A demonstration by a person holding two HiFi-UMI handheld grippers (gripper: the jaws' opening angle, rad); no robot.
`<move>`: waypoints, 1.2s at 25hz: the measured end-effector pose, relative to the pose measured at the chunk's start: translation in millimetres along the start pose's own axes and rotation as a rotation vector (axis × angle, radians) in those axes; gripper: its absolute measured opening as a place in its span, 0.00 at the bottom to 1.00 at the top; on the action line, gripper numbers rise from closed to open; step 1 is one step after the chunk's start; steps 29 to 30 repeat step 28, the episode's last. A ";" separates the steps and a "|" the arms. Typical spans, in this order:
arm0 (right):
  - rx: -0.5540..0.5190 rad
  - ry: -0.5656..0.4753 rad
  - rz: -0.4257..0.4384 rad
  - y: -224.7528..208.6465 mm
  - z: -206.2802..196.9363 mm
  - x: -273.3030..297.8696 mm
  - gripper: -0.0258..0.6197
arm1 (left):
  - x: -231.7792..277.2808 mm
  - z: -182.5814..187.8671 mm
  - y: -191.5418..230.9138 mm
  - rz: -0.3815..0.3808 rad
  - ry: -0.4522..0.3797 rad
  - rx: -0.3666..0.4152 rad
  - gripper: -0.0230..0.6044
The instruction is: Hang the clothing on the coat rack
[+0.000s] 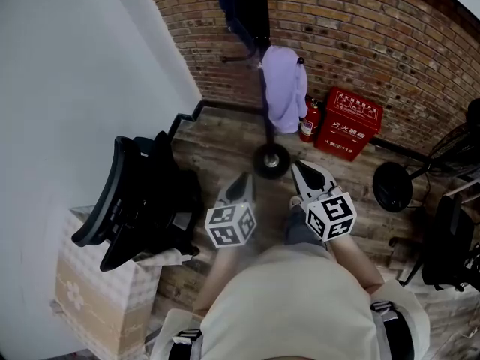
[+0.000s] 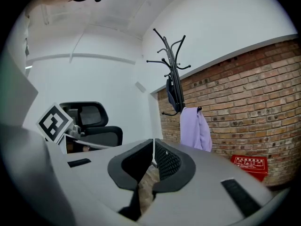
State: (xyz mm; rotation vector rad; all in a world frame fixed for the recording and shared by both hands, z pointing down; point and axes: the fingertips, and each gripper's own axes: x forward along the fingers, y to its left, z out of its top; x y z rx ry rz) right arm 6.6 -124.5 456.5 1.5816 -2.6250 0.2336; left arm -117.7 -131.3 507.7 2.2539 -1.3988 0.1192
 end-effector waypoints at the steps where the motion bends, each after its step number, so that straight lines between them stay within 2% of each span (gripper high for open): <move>1: -0.002 0.001 0.003 1.3 0.2 0.1 0.05 | -0.7 0.8 -0.1 -0.001 -0.002 -0.001 0.09; 6: -0.033 0.001 0.011 6.9 3.0 0.5 0.04 | -2.7 4.4 -0.9 -0.008 -0.011 -0.003 0.09; 13: -0.024 0.003 0.036 9.6 3.2 1.2 0.04 | -1.1 5.7 -3.7 -0.017 -0.009 -0.010 0.09; 30: -0.024 0.013 0.030 -3.5 -0.4 -2.9 0.04 | 5.1 0.1 -13.0 -0.025 -0.001 -0.017 0.09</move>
